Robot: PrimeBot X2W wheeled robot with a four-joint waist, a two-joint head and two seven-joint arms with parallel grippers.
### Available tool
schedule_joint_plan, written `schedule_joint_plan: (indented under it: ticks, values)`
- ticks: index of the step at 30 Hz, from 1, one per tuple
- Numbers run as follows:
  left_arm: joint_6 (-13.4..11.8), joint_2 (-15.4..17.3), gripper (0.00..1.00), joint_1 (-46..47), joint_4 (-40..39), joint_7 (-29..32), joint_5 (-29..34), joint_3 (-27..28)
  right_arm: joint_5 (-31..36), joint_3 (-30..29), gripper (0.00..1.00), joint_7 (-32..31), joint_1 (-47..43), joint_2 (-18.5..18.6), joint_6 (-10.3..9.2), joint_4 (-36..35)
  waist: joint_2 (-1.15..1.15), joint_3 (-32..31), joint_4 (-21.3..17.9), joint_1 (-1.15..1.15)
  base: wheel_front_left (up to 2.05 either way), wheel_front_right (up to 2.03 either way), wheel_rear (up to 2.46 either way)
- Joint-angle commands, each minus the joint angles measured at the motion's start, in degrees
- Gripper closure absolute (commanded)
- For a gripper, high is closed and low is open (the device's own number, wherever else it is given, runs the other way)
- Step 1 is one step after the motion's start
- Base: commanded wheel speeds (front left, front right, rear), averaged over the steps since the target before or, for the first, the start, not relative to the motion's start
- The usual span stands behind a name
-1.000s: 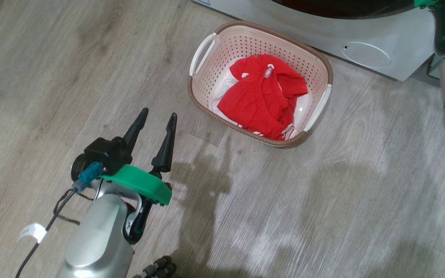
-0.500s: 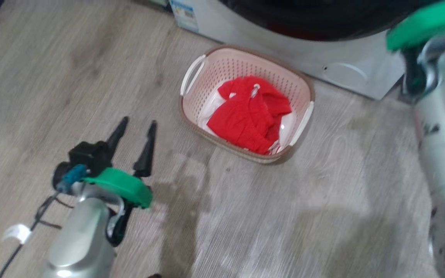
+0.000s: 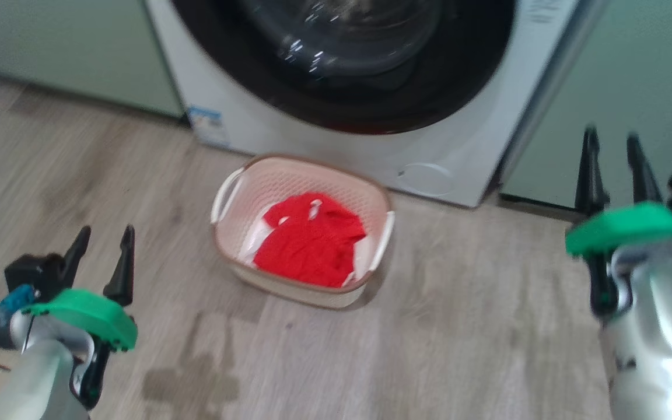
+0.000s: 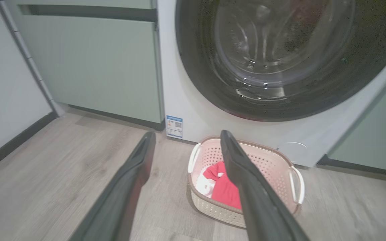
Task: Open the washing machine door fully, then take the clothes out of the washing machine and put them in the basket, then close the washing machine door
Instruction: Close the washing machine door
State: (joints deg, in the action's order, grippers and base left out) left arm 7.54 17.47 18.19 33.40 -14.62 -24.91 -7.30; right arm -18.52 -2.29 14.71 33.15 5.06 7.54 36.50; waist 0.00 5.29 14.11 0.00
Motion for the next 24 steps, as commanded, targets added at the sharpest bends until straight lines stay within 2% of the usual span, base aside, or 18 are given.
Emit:
schedule_joint_plan:
  ticks: [1, 8, 12, 13, 16, 24]
  values:
    - [-0.05, 2.5, 0.0, 1.24, -1.01, -0.38, -0.01, 2.23, 1.19, 0.24, 0.0, 0.29, -2.39, -1.33, -0.05, -3.29, 0.0, -4.48, -5.45, 0.0, 0.0, 0.0, 0.0]
    - [-0.05, 3.48, 0.0, -0.86, -1.88, -0.38, -0.49, 1.8, 4.05, -1.19, 0.0, 0.29, -13.07, -2.06, -0.05, -10.97, 0.0, -6.59, -10.38, 0.0, 0.0, 0.0, 0.0]
    - [-0.05, 2.86, 0.0, -1.86, -2.45, -0.38, -1.0, 2.36, 4.76, -1.23, 0.0, 0.29, -17.26, -2.13, -0.05, -14.58, 0.0, -7.22, -11.96, 0.0, 0.0, 0.0, 0.0]
    - [-0.05, 2.4, 0.0, -2.46, -2.55, -0.38, -0.7, 2.11, 5.56, -1.03, 0.0, 0.29, -20.09, -2.15, -0.05, -17.93, 0.0, -7.69, -12.69, 0.0, 0.0, 0.0, 0.0]
    - [-0.05, 1.62, 0.0, -3.15, -2.49, -0.38, -1.0, 2.99, 5.58, -0.04, 0.0, 0.29, -24.21, -2.16, -0.05, -21.3, 0.0, -8.33, -13.65, 0.0, 0.0, 0.0, 0.0]
    - [-0.05, 0.25, 0.0, -4.72, -2.29, -0.38, 2.1, 3.52, 4.71, -0.72, 0.0, 0.29, -29.93, -2.17, -0.05, -23.59, 0.0, -9.65, -15.34, 0.0, 0.0, 0.0, 0.0]
